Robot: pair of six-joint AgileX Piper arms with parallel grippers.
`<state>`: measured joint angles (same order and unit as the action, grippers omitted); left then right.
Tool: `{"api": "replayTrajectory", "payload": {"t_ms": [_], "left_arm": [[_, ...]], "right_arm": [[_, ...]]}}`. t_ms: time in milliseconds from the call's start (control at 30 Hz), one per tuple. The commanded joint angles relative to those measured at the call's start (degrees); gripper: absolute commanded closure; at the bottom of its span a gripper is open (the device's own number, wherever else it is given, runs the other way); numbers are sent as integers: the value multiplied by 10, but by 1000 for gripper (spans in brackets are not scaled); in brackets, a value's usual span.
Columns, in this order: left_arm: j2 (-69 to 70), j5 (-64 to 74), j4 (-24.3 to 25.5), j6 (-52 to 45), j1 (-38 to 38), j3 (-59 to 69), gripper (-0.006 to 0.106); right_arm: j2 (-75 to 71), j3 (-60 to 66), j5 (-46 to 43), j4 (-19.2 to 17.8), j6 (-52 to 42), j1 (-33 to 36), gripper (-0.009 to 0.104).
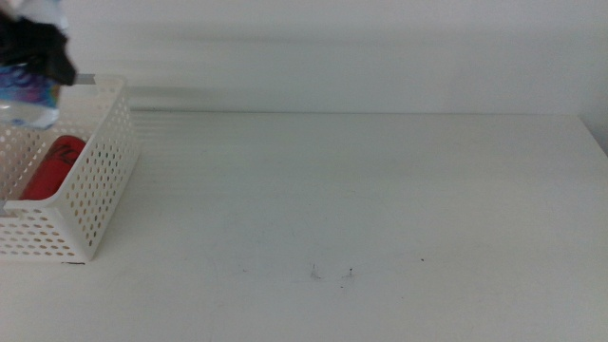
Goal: Use arms to grab the bottles and put them into the dustbin to the left of the table.
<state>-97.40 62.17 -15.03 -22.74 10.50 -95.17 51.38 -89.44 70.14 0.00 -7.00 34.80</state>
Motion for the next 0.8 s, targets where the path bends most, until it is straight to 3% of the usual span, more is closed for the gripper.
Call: {"api": "replayTrajectory", "payload": {"t_ms": [0,200,567,767], "left_arm": [[-3,-9,-9,-19,26,-10,86],[-51,-29,-9,-59,78,-10,86],[-130,-58,-35,-59,83,-9,86],[-153,-58,-56,-57,83,-9,72]], "right_arm": [[-1,-3,-2,-4,-3,1,2],[-1,-3,-2,-4,-3,1,2],[-1,-3,-2,-4,-3,1,2],[-1,-3,-2,-4,-3,1,2]]}}
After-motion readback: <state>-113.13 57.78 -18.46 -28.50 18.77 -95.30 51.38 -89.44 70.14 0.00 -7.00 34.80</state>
